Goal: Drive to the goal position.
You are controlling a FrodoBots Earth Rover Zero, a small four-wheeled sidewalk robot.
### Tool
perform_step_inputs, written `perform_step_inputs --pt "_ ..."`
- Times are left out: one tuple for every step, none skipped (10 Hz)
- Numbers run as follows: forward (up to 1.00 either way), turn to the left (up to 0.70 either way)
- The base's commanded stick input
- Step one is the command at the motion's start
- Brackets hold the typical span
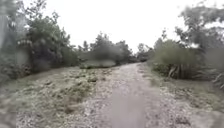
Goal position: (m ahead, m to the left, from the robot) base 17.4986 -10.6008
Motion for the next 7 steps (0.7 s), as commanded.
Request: perform_step_inputs --pt "0.70 0.00" --pt "0.70 0.00" --pt "0.70 0.00" --pt "0.70 0.00" --pt "0.70 0.00" --pt "0.70 0.00" --pt "0.70 0.00"
